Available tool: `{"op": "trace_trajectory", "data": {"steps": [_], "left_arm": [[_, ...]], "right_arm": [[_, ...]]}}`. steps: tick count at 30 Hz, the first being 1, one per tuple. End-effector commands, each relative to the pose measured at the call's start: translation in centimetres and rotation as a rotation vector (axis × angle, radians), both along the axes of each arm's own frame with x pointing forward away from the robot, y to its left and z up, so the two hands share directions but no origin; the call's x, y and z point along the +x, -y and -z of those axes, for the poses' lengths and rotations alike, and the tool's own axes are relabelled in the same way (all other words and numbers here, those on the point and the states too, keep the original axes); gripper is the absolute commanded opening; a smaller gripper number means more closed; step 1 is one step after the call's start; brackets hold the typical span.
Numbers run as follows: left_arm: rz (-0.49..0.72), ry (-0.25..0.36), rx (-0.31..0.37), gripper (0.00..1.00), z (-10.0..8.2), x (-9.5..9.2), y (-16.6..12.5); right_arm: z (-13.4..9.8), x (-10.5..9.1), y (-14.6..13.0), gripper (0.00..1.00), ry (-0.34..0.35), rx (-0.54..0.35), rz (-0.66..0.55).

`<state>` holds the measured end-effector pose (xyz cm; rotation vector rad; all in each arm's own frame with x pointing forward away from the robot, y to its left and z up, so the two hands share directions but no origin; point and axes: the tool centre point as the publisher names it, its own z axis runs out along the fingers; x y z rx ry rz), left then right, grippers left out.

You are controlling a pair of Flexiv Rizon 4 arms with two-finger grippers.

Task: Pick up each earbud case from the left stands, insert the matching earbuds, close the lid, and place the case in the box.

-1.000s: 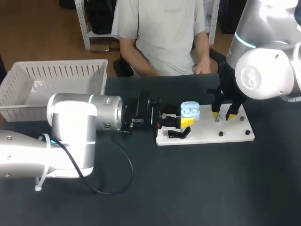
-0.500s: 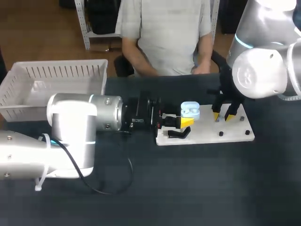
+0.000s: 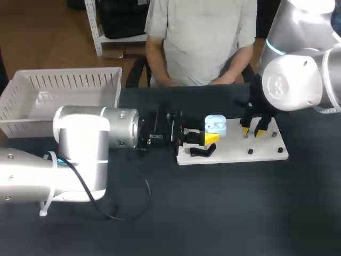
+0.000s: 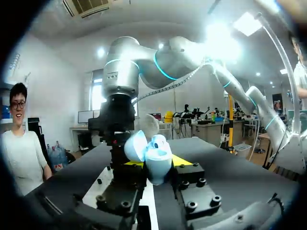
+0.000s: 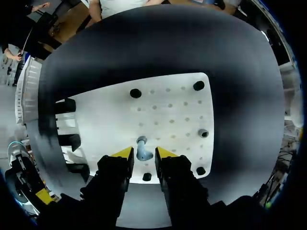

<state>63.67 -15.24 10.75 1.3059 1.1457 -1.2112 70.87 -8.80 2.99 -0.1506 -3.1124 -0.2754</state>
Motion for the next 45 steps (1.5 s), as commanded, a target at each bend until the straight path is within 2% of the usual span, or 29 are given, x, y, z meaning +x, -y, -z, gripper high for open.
{"op": "trace_trajectory", "data": {"steps": [1, 4, 5, 6, 7, 14, 20, 25, 34, 38, 45], "left_arm": [[-0.004, 0.002, -0.001, 0.0, 0.0, -0.1, 0.0], [-0.004, 0.002, -0.001, 0.0, 0.0, -0.1, 0.0], [-0.004, 0.002, -0.001, 0.0, 0.0, -0.1, 0.0], [-0.004, 0.002, -0.001, 0.0, 0.0, -0.1, 0.0], [-0.004, 0.002, -0.001, 0.0, 0.0, -0.1, 0.0], [-0.004, 0.002, -0.001, 0.0, 0.0, -0.1, 0.0], [-0.004, 0.002, -0.001, 0.0, 0.0, -0.1, 0.0], [-0.004, 0.002, -0.001, 0.0, 0.0, -0.1, 0.0], [-0.004, 0.002, -0.001, 0.0, 0.0, -0.1, 0.0], [-0.004, 0.002, -0.001, 0.0, 0.0, -0.1, 0.0], [-0.004, 0.002, -0.001, 0.0, 0.0, -0.1, 0.0]], "right_arm": [[0.1, 0.3, 0.0, 0.27, -0.005, 0.0, 0.001], [0.2, 0.3, -0.1, 0.25, -0.008, 0.0, 0.001], [0.2, 0.3, -0.1, 0.2, -0.008, 0.0, 0.001], [0.2, 0.3, -0.1, 0.05, -0.009, 0.0, 0.001], [0.2, 0.3, -0.1, 0.0, -0.009, 0.0, 0.001], [-0.3, 0.2, 0.2, 0.0, -0.008, 0.0, 0.009], [-2.3, -0.6, 0.7, 0.0, -0.004, 0.016, 0.01], [-4.9, -2.0, 1.3, 0.0, 0.015, 0.039, 0.011], [-10.8, -5.3, 2.4, 0.0, 0.049, 0.057, 0.019], [-13.2, -6.8, 1.4, 0.0, 0.078, 0.054, -0.012], [-15.6, -9.5, -1.9, 0.0, 0.119, 0.032, -0.072]]}}
